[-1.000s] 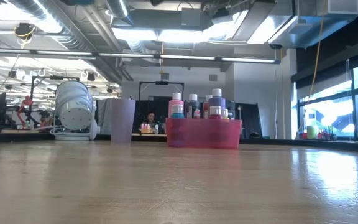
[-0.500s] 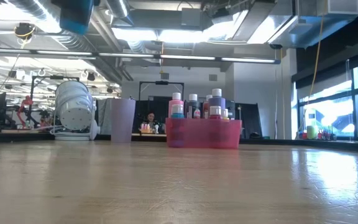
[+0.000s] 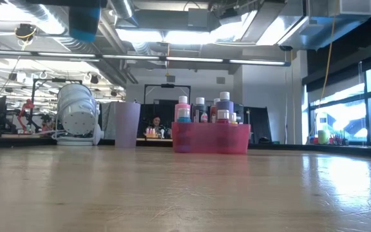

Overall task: Pick & Place Paint Supplies
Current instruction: Put the blue paint bottle into the red bin

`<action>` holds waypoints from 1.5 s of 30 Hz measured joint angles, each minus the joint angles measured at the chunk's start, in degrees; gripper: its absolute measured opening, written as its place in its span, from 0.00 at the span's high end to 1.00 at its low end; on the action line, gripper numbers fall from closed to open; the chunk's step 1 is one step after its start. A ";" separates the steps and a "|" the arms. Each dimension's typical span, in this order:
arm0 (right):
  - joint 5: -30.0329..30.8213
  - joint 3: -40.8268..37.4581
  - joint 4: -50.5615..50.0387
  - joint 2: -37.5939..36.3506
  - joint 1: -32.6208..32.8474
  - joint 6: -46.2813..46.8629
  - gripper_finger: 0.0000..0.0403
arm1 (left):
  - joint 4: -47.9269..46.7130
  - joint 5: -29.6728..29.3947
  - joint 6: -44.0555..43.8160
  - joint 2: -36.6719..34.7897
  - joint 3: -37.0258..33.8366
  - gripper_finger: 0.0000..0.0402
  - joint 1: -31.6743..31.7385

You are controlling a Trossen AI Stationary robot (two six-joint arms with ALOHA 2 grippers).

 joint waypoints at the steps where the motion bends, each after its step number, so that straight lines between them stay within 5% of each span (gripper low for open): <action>1: -0.14 0.00 -0.04 0.00 -0.31 0.21 0.36 | 0.41 0.39 -0.01 0.21 0.00 0.73 0.00; 8: -6.19 0.00 -0.05 0.00 -2.27 1.52 0.36 | 2.87 1.31 0.00 0.62 0.00 0.73 -0.02; 45: -6.44 0.04 -1.84 -0.02 -3.32 1.70 0.71 | 5.89 4.02 -3.72 0.62 -0.07 0.72 0.02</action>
